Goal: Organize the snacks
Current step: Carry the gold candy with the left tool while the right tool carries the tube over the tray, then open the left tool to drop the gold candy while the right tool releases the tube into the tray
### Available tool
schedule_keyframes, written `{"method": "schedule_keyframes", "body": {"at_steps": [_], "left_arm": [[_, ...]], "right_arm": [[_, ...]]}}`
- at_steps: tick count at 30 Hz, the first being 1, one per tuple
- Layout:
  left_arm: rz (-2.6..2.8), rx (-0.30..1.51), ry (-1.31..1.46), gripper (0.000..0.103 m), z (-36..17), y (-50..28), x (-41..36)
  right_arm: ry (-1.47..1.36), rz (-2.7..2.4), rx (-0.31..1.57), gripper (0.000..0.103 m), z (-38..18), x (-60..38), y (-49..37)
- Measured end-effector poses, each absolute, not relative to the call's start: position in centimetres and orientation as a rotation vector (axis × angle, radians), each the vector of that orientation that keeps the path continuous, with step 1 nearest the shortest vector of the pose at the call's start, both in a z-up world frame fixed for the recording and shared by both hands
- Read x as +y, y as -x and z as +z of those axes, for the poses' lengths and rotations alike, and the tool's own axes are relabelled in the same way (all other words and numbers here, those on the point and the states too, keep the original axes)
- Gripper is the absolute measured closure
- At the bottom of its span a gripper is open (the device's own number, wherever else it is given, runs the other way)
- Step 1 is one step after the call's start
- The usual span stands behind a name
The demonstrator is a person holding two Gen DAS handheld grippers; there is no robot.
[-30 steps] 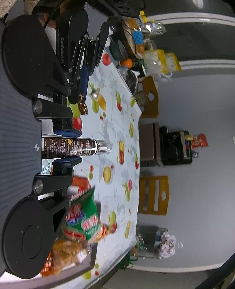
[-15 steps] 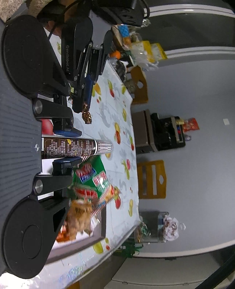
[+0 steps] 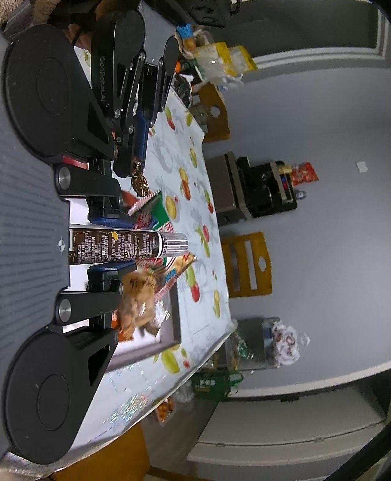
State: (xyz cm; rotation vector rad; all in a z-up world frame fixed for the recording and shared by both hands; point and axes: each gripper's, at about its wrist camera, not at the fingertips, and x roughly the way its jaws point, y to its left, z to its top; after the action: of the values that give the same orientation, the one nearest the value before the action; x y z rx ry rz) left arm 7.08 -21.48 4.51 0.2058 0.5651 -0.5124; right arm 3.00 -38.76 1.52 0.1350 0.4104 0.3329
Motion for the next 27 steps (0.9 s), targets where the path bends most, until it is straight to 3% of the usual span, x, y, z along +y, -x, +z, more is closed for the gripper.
{"method": "schedule_keyframes", "body": {"at_steps": [27], "left_arm": [[-0.592,0.733,-0.170,0.091,-0.5,-9.1,-25.3]], "right_arm": [[-0.128,0.211,0.495,0.078,-0.2,-42.3,-3.6]]}}
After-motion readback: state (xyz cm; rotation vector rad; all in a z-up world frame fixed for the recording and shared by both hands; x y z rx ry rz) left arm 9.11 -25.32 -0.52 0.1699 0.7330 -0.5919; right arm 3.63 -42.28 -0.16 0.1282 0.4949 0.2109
